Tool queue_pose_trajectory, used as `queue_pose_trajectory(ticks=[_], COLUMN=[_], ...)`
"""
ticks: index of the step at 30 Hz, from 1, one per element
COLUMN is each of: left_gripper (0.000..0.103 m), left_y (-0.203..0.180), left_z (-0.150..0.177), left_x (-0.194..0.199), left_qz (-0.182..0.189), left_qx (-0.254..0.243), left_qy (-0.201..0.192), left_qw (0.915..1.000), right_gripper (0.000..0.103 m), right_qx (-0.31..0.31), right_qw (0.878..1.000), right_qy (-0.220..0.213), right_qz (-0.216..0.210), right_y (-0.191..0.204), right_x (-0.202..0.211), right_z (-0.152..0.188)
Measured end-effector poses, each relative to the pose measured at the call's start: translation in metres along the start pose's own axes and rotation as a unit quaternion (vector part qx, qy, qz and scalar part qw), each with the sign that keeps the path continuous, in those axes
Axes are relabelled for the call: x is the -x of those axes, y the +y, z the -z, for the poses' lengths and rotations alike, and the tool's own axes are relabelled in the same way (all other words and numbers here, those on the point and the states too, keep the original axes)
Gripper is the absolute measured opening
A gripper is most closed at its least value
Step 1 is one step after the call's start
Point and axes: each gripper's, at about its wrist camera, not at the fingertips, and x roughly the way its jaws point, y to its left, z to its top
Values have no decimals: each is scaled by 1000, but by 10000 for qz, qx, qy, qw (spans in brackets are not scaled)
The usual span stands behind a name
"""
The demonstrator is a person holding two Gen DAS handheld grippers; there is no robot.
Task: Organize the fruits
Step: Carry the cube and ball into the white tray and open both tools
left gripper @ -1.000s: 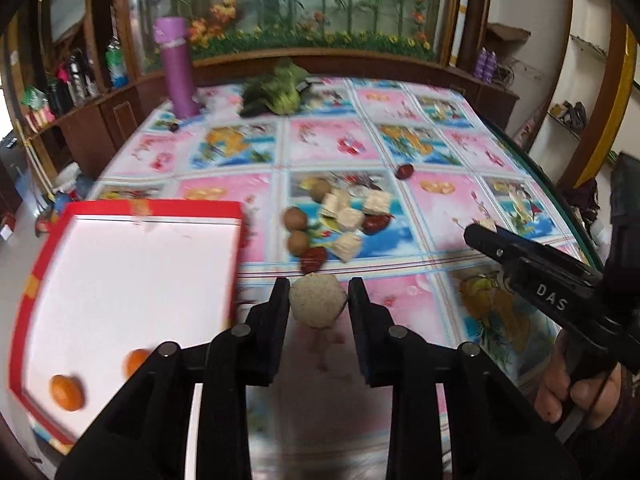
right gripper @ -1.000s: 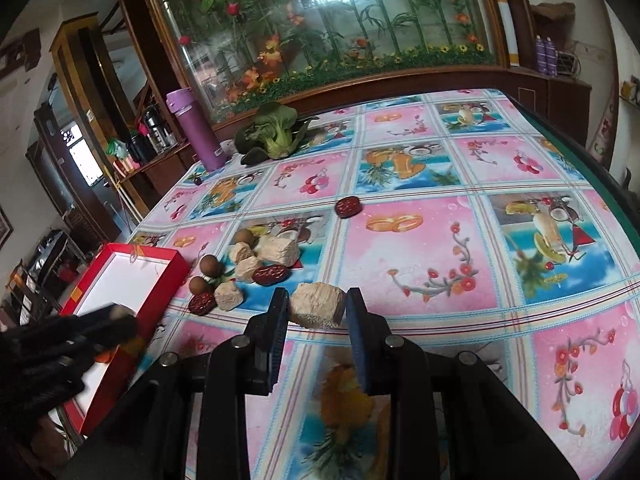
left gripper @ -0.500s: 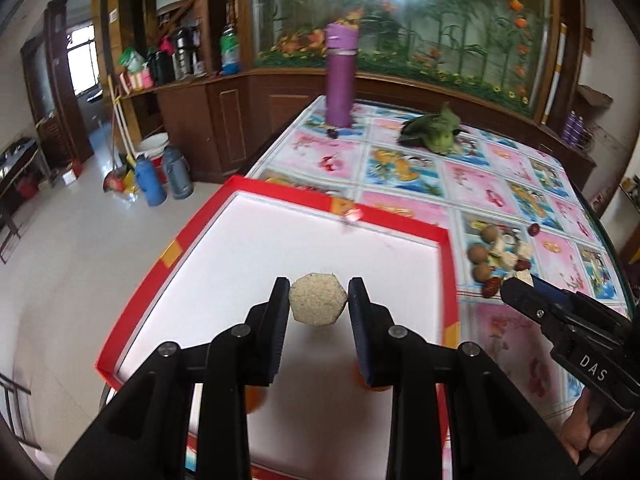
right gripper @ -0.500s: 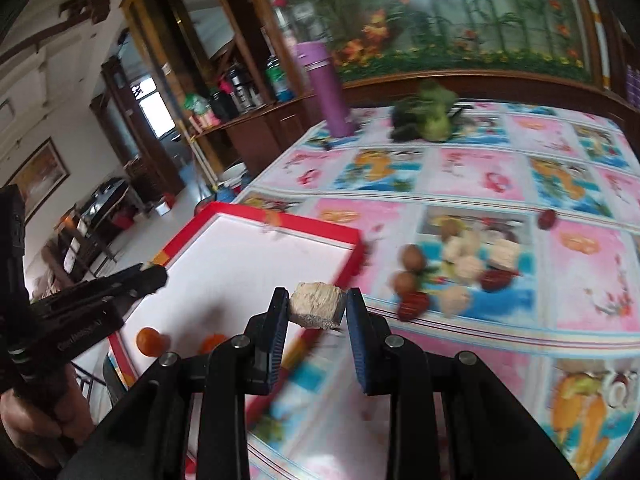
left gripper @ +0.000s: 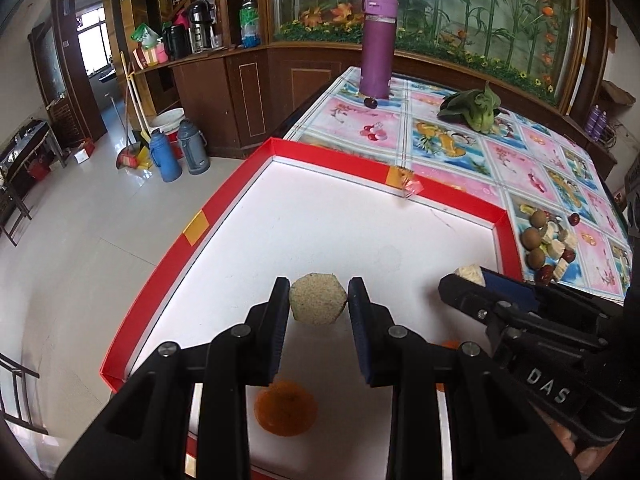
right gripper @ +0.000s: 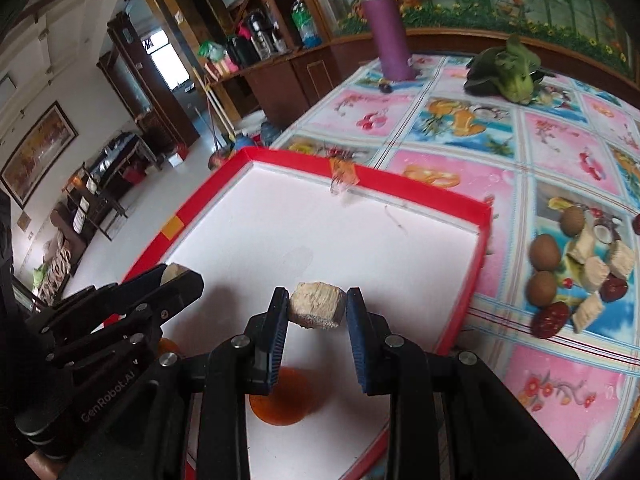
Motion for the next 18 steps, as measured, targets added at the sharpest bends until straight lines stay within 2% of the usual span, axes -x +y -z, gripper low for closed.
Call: queue_pose_trajectory(ticks=[7,15,17,18], left_gripper=[32,32,35,40], left_y=[-1,-1,-2,-2], left_z=[3,7,7,7], left_x=[-8,-18,-20,-20], left_qz=[-75,-8,-8,3], left_qx=[-89,-1,-4,7], left_qy=[195,539,624,659], left_qw=[9997,9985,9981,9978], right_gripper=[28,29,29,29], right_qx=[-146,-242,-240,-241], right_qw=[9993,9987,9987,9986], right_qy=[353,449,459,466], right_qz=[-7,44,36,41], right_y=[2,2,1,1], right_x=[-9,-5,-6,-5], right_z=[4,7,6,7])
